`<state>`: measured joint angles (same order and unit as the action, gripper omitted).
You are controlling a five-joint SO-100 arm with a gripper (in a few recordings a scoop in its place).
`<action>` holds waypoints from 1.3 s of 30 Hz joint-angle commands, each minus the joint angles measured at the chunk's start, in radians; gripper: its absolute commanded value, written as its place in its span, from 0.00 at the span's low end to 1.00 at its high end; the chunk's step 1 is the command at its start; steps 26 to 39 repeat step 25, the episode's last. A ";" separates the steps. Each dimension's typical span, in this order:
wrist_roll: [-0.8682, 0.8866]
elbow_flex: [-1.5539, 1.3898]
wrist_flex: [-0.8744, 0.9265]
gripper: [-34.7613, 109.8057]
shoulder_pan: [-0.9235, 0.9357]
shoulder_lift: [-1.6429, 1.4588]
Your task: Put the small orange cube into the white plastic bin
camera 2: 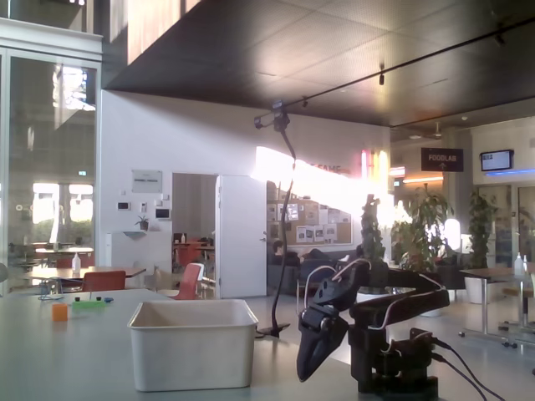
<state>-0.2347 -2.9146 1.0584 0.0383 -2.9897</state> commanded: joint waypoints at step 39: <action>-0.005 -0.003 0.003 0.22 0.009 -0.005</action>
